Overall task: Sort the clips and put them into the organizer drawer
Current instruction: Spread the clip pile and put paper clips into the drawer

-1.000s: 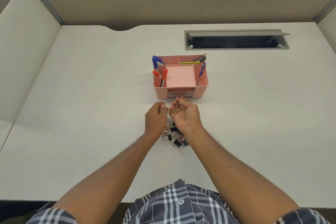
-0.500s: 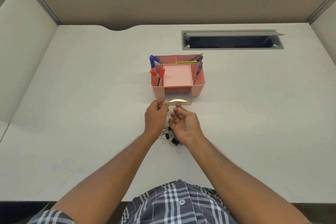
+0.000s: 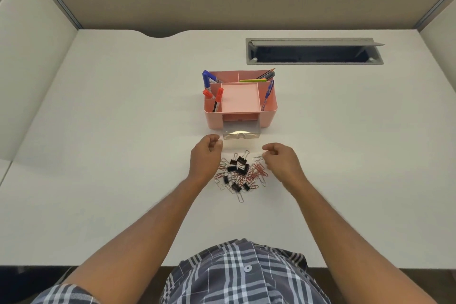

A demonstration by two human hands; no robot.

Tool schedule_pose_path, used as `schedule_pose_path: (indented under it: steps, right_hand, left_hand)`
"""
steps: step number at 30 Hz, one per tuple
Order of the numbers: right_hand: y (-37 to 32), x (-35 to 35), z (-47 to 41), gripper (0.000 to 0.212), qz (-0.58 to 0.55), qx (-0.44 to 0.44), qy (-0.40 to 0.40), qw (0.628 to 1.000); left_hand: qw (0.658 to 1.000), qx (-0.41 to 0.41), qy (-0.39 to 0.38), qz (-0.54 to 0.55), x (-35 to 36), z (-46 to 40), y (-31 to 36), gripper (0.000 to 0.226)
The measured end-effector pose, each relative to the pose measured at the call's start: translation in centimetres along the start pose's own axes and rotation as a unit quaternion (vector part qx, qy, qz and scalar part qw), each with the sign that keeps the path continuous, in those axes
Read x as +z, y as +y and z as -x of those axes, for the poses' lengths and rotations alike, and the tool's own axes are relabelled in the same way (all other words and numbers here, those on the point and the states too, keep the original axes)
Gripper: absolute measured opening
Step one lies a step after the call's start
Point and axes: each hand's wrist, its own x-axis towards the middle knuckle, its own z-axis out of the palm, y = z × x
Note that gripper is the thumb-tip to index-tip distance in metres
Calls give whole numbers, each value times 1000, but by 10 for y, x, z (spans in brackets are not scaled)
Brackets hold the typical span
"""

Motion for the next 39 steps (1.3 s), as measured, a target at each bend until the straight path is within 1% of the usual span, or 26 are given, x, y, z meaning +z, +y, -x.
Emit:
schedule_pose_path:
  steps: [1, 3, 5, 7, 10, 13, 16, 20, 25, 31, 35, 37, 39]
  right_hand:
    - [6, -5, -1, 29, 63, -27, 12, 998]
    - [17, -11, -3, 29, 152, -55, 20, 987]
    - [27, -12, -4, 29, 221, -67, 6, 973]
    - [32, -9, -3, 33, 269, -77, -25, 960]
    - [35, 2, -1, 45, 308, -112, -47, 943]
    - [33, 10, 0, 42, 335, -142, -41, 930]
    - [31, 15, 0, 30, 341, -161, -35, 926]
    - [29, 21, 1, 20, 329, -185, -28, 926]
    - [28, 23, 2, 11, 325, -186, -25, 927]
    - [24, 20, 2, 4, 306, -166, -39, 937]
    - [22, 18, 3, 8, 280, -138, -56, 948]
    - [22, 16, 2, 16, 262, -129, -61, 955]
    - [21, 14, 1, 22, 254, -128, -57, 957]
  left_hand:
    - [999, 14, 2, -33, -3, 1, -2, 26]
    - [992, 48, -20, -113, -8, 2, -11, 26]
    - [975, 78, -55, -202, -11, 2, -21, 29]
    - [958, 92, -72, -263, -13, 3, -31, 31]
    - [947, 111, -75, -291, -10, 7, -36, 33]
    - [941, 137, -73, -301, -5, 11, -37, 30]
    - [934, 157, -73, -311, -2, 11, -38, 26]
    - [928, 175, -76, -320, 3, 12, -37, 21]
    - [923, 183, -83, -328, 6, 13, -35, 10]
    - [920, 179, -99, -335, 6, 13, -32, 16]
    - [922, 175, -94, -332, 6, 14, -33, 20]
    - [925, 169, -92, -329, 7, 15, -32, 28]
    - [923, 168, -93, -335, 7, 14, -32, 32]
